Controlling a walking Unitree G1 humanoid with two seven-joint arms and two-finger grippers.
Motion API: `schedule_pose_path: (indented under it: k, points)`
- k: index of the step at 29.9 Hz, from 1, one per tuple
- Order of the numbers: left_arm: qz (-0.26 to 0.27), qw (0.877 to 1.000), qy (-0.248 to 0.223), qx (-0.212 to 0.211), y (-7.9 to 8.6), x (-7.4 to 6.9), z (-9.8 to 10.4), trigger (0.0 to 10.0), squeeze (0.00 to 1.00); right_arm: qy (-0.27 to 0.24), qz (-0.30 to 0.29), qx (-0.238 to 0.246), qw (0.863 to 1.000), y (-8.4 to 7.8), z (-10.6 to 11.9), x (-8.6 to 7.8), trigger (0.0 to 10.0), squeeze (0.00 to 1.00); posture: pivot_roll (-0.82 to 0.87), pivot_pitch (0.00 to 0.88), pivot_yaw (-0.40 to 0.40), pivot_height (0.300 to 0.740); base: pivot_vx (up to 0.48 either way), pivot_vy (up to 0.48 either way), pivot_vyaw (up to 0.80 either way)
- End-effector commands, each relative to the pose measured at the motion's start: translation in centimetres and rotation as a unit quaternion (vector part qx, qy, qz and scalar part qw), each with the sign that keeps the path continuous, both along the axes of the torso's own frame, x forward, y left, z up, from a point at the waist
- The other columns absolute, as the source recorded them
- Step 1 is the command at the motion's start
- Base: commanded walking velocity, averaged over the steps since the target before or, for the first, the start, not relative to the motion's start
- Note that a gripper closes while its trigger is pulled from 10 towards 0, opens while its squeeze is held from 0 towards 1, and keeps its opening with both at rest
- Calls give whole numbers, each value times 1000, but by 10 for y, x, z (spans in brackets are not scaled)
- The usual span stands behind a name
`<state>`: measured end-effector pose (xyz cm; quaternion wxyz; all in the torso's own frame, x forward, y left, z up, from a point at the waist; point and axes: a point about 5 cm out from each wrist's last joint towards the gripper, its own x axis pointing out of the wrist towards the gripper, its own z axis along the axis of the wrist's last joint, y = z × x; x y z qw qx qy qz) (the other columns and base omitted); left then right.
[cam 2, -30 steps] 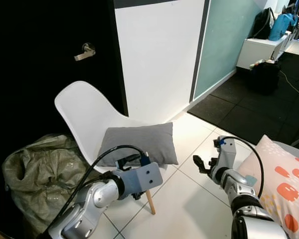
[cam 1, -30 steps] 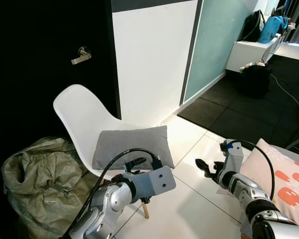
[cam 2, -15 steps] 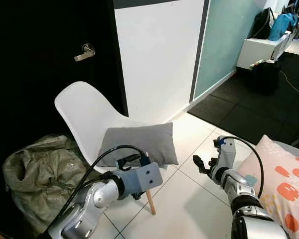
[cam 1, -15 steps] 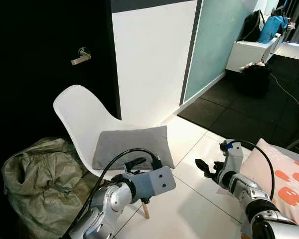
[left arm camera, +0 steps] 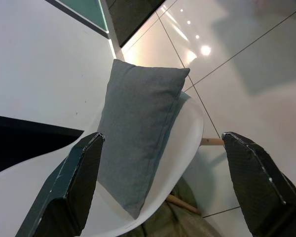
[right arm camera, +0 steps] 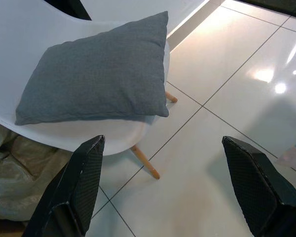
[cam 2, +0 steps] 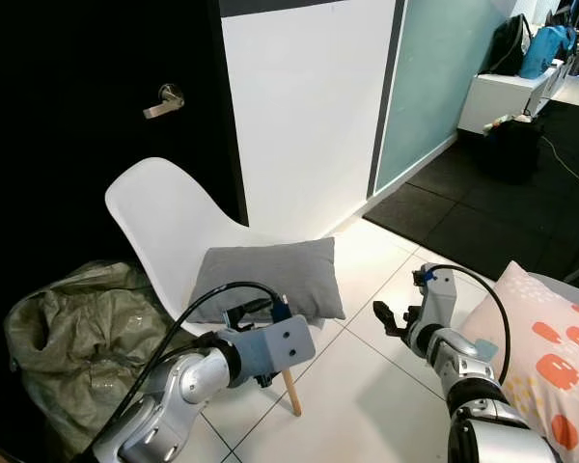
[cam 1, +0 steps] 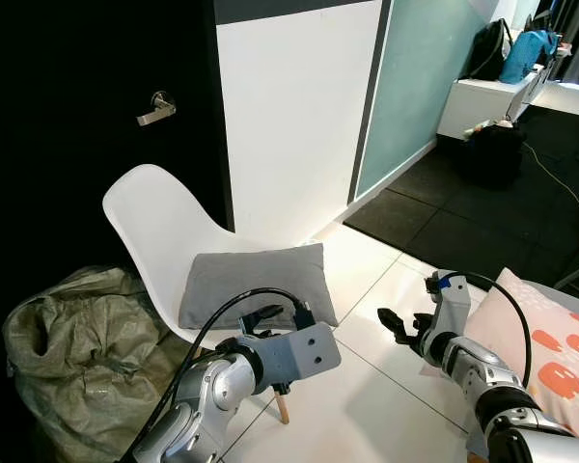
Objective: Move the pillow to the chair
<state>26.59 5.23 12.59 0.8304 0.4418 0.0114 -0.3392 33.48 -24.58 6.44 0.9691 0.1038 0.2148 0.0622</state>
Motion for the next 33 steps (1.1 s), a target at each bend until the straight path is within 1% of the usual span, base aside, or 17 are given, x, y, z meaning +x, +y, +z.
schedule_pose_path:
  k: [1,6,9,13,20,23,33]
  points:
    - [-3,1000,1,7,1,-3,-1,10000,0,1,-2,2,1000,-1,-1,-1,10000,0,-196,25,8,734,0,0,0]
    - [-4,1000,1,7,2,-4,-1,10000,0,4,-2,0,1000,-2,-3,-3,10000,0,-217,24,17,734,0,0,0]
    - [-4,1000,0,8,1,-5,-1,10000,0,6,-7,-5,1000,-8,-4,-6,10000,0,-210,34,23,734,0,0,0]
    - [-4,1000,0,8,1,-5,-1,10000,0,6,-9,-5,1000,-10,-4,-7,10000,0,-204,36,24,734,0,0,0]
    - [-3,1000,0,9,3,-3,-1,10000,0,3,-10,-2,1000,-7,-3,-5,10000,0,-183,28,20,734,0,0,0]
    - [-2,1000,0,10,4,-1,-1,10000,0,2,-7,2,1000,-2,-3,-3,10000,0,-174,24,27,734,0,0,0]
    - [-2,1000,1,11,3,-1,-2,10000,0,6,-8,3,1000,-1,-8,-6,10000,0,-167,34,37,734,0,0,0]
